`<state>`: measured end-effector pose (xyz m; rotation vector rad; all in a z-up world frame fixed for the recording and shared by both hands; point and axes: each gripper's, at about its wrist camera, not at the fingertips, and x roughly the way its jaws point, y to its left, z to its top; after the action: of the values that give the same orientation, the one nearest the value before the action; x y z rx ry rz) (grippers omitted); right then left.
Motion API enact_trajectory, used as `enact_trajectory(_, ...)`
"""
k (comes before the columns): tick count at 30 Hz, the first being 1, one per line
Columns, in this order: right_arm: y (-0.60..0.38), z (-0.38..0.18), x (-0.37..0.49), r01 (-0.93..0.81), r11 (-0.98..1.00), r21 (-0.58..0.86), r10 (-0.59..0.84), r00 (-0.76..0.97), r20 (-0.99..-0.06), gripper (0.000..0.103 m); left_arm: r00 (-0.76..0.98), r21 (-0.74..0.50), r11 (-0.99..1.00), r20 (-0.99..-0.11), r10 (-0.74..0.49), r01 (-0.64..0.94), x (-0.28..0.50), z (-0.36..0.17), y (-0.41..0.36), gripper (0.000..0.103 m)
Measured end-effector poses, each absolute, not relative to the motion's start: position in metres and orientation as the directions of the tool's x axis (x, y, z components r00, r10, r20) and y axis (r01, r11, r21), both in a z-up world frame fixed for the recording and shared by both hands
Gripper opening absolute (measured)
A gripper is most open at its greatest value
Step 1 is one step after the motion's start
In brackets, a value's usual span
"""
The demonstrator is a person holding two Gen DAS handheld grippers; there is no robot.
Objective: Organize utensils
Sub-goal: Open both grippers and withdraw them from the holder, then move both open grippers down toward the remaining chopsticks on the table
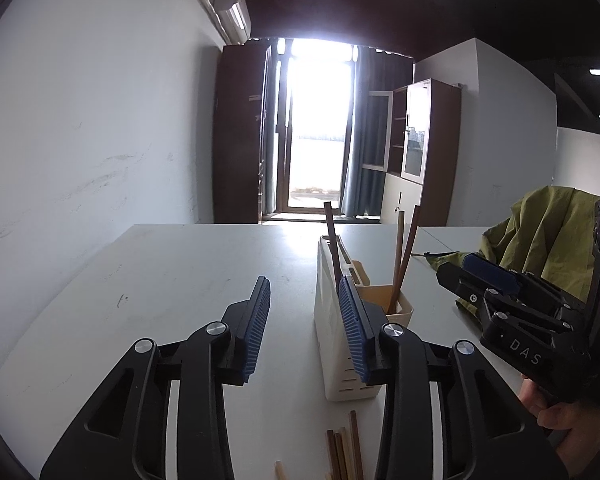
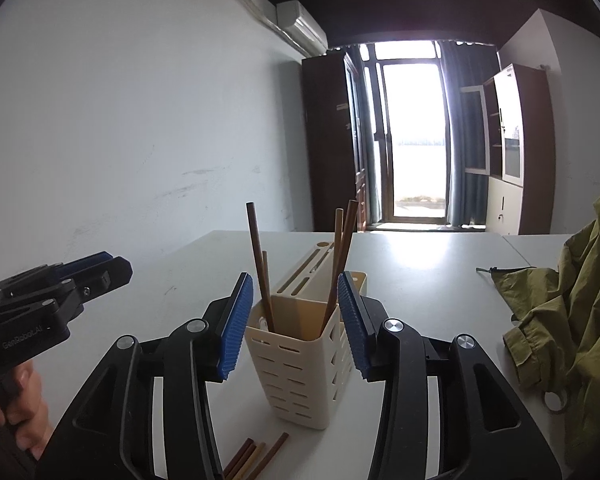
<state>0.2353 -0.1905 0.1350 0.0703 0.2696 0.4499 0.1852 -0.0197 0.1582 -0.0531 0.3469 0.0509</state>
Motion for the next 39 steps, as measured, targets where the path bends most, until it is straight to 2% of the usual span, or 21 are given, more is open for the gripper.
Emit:
enact_trajectory(4,-0.188,0.126,0.236,-0.407,0.904,0.131,0.427,0.854,-0.296,0.045,0.928,-0.031,0.997,-0.369,0.052,-0.068,0.18,0.152,-0.018,0.038)
enact_trajectory(8,-0.179,0.116,0.236,-0.402,0.908,0.12,0.417,0.836,-0.356,0.049,0.914,-0.025,0.997,-0.402,0.054,-0.07,0.176,0.144,-0.015,0.044)
enact_trajectory(10,-0.175,0.11,0.235,-0.406,0.907,0.113,0.417,0.825,-0.382,0.052,0.904,-0.022,0.997,-0.424,0.058,-0.074,0.175,0.138,-0.013,0.044)
enact_trajectory(15,-0.166,0.1,0.235,-0.392,0.914,0.101,0.394,0.805,-0.443,0.052,0.885,-0.04,0.995,-0.461,0.063,-0.092,0.166,0.124,-0.004,0.044)
enact_trajectory(19,-0.163,0.089,0.236,-0.382,0.917,0.113,0.387,0.789,-0.477,0.057,0.86,-0.061,0.992,-0.506,0.062,-0.107,0.165,0.104,0.003,0.044)
enact_trajectory(39,-0.137,0.011,0.263,-0.328,0.939,0.103,0.308,0.671,-0.674,0.057,0.746,-0.031,0.993,-0.663,0.064,-0.113,0.172,0.032,0.017,0.045)
